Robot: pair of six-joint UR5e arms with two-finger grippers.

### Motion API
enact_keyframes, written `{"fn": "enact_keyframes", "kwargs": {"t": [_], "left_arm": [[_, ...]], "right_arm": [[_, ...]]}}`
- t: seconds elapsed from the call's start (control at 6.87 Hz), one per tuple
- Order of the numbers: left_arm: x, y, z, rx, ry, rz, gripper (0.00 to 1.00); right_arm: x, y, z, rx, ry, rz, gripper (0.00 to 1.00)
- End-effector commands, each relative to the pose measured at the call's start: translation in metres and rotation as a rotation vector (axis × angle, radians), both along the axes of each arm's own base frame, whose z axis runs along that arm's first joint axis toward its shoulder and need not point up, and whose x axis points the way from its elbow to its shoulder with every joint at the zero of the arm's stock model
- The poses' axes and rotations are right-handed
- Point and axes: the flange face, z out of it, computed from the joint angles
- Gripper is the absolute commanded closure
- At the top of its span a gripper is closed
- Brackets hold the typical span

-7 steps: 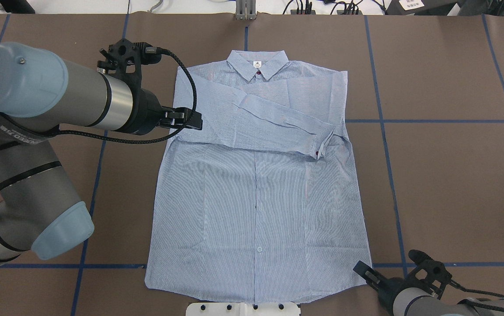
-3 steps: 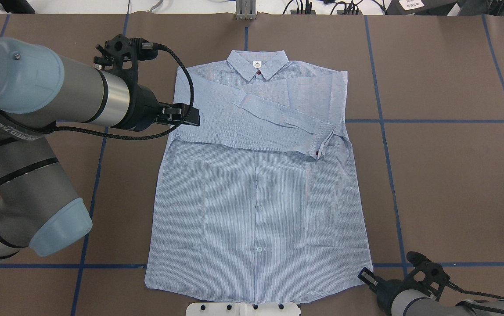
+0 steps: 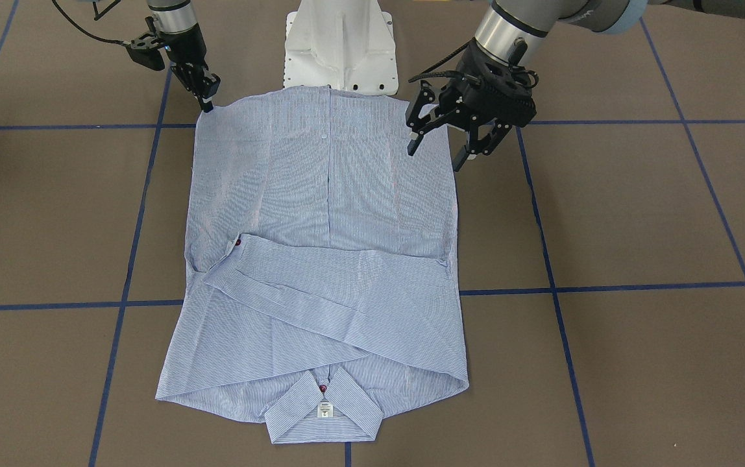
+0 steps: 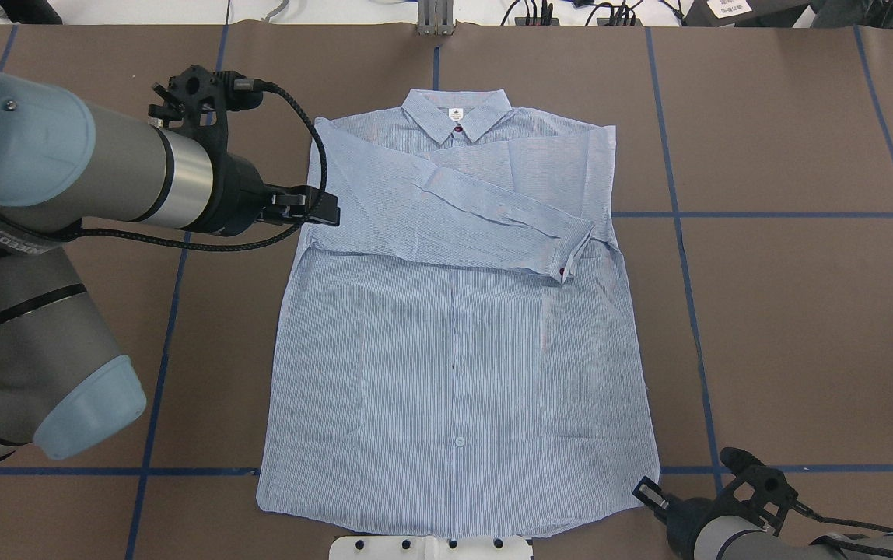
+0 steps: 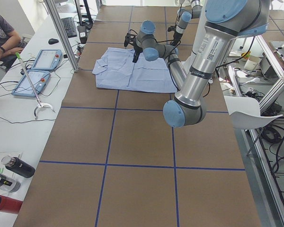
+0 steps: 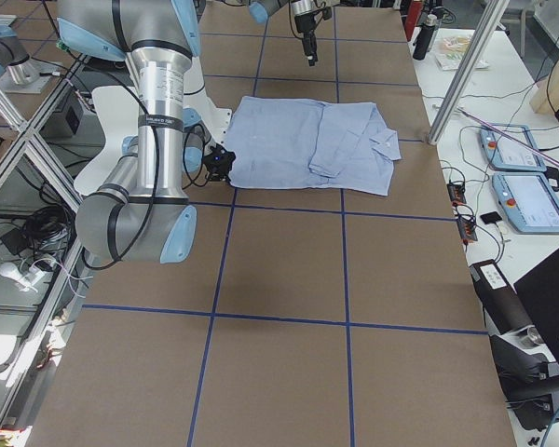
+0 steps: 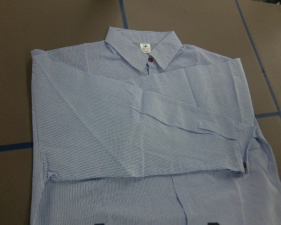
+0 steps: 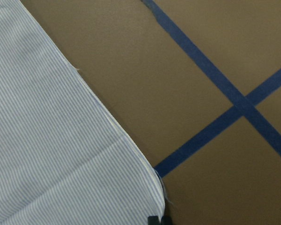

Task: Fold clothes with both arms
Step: 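Move the left gripper to the hem corner nearest the robot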

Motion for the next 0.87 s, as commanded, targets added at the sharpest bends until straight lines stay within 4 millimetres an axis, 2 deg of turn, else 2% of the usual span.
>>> {"fn": "enact_keyframes", "kwargs": {"t": [0.0,0.15,0.29,0.44,0.58,0.73], "left_arm": [[-0.033,0.054,0.052,-0.096,-0.028,0.010,0.07],[-0.013,0.095,0.066,-0.202,-0.026,0.038,0.07],[0.032,0.147,0.075,-0.300,-0.037,0.033,0.09],[0.054,0.183,0.082,-0.368,-0.044,0.026,0.10],[0.072,0.213,0.097,-0.424,-0.072,0.034,0.11],[0.078,0.230,0.119,-0.416,-0.108,0.010,0.12]], "right_arm": [[0.009,-0.001,-0.015,-0.008,-0.029,-0.004,1.00],[0.012,-0.001,-0.020,-0.013,-0.039,-0.009,1.00],[0.016,-0.001,-0.031,-0.025,-0.060,-0.019,1.00],[0.017,0.000,-0.033,-0.035,-0.066,-0.028,1.00],[0.017,-0.002,-0.034,-0.032,-0.066,-0.027,1.00],[0.018,-0.006,-0.034,-0.030,-0.068,-0.019,1.00]]}}
